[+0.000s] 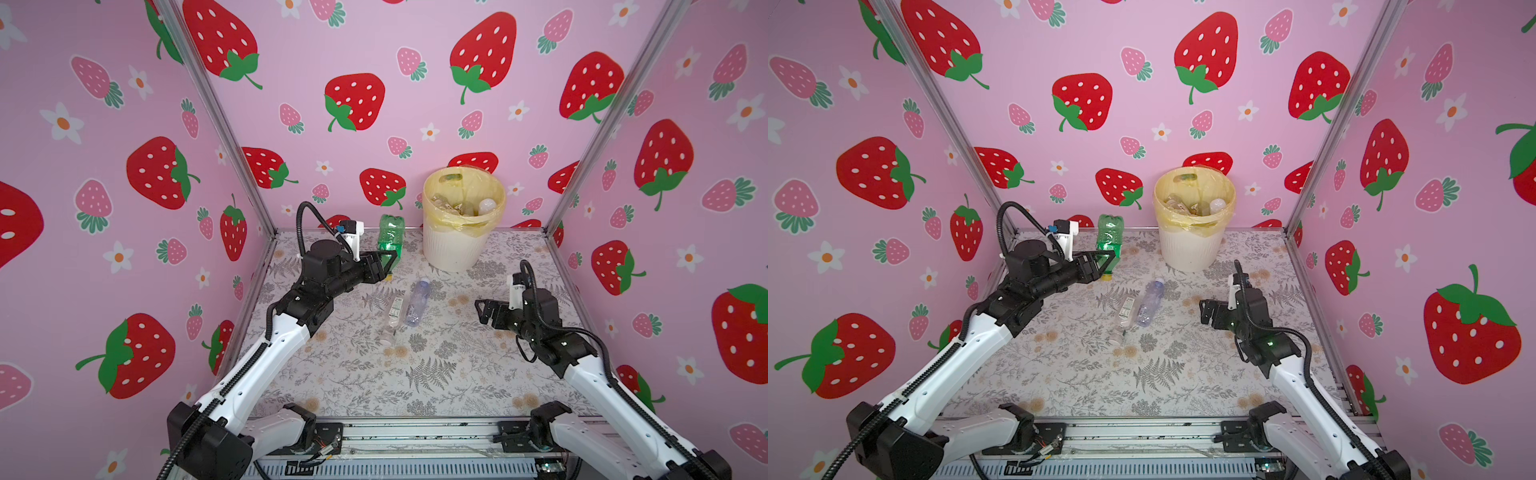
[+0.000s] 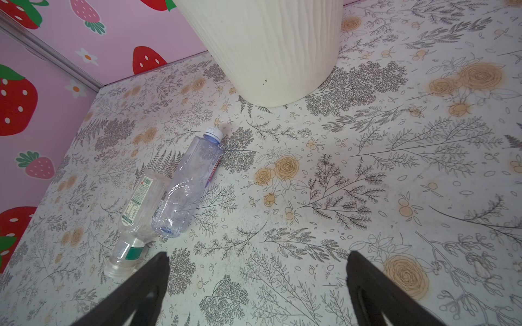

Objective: Throw the plastic bottles in the bin
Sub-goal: 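Carry the green bottle with the left gripper toward the bin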

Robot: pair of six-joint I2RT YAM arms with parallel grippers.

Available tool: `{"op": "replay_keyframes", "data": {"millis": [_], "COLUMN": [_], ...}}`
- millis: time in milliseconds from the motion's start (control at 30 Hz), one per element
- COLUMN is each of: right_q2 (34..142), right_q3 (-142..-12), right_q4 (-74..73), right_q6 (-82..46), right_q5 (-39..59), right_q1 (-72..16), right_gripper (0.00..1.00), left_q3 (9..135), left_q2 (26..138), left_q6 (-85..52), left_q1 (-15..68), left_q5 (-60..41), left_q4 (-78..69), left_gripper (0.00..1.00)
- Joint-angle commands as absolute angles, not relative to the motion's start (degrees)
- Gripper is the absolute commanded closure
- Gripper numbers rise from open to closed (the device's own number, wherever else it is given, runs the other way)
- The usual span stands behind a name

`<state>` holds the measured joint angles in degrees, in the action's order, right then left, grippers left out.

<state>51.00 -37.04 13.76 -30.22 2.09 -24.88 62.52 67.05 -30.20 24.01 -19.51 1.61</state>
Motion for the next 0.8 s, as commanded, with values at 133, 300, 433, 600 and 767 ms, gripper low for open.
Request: {"op": "replay_keyframes", "data": {"millis": [133,300,433,600,767], "right_q2": [51.16,50.66,50.22,49.7,49.7], "right_q3": [-37.5,-37.61,-37.97,-37.63,-37.69], "right_q4": [12.58,12.57,13.34,14.2,15.21], "right_q6": [-31.18,-31.37,-31.35,-30.79,-30.23], "right_q5": [1.22,1.06,0.57,-0.25,-1.24], "right_q1": [-24.97,-24.97,-24.96,-24.96,-24.96], "right_gripper": [0.01,0.01,0.01,0.01,0.01], "left_q3": [64.56,72.22,74.0,75.37,86.49], "left_q2": [69.27,76.06,79.14,79.97,85.66], "left_q6": [-32.03,-31.02,-31.9,-30.59,-26.11], "left_q1": [24.07,24.21,24.21,24.97,27.04], "left_q5": [-19.78,-21.37,-21.88,-17.22,-14.48], "left_q4": [-3.82,-0.7,-1.71,-0.27,9.99], "left_gripper": [0.59,0.6,0.6,0.6,0.6]}}
